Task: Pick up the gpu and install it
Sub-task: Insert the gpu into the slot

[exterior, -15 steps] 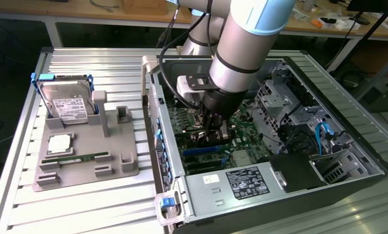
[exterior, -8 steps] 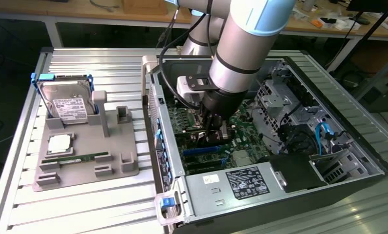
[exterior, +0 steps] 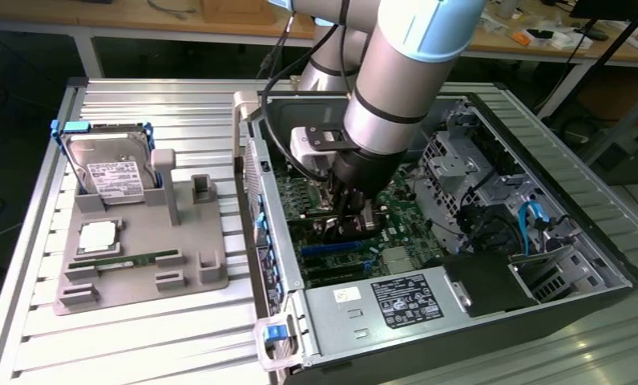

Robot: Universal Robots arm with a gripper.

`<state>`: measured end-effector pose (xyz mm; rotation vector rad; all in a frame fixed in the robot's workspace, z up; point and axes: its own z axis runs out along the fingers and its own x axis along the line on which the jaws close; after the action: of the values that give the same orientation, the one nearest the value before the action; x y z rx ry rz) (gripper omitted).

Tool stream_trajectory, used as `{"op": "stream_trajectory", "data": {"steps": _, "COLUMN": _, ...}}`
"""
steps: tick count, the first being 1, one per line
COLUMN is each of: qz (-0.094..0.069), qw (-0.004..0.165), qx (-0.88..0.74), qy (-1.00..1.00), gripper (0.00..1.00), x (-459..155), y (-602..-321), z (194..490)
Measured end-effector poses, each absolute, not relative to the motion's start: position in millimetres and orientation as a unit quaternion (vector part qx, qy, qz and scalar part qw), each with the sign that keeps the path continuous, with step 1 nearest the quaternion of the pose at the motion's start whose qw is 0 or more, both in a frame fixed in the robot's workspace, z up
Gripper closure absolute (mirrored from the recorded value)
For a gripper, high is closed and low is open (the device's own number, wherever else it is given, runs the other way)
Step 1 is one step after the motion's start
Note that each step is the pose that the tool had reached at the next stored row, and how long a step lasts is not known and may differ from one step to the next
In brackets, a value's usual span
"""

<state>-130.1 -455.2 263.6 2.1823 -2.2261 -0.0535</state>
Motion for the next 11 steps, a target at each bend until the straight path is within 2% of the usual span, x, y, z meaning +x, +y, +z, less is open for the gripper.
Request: {"op": "stream_trajectory", "data": {"steps": 11, "qz": -0.017, "qw": 0.012, "qx": 0.7, "qy": -0.714, "gripper": 0.72, "x": -130.1, "y": -455.2, "z": 261.0}}
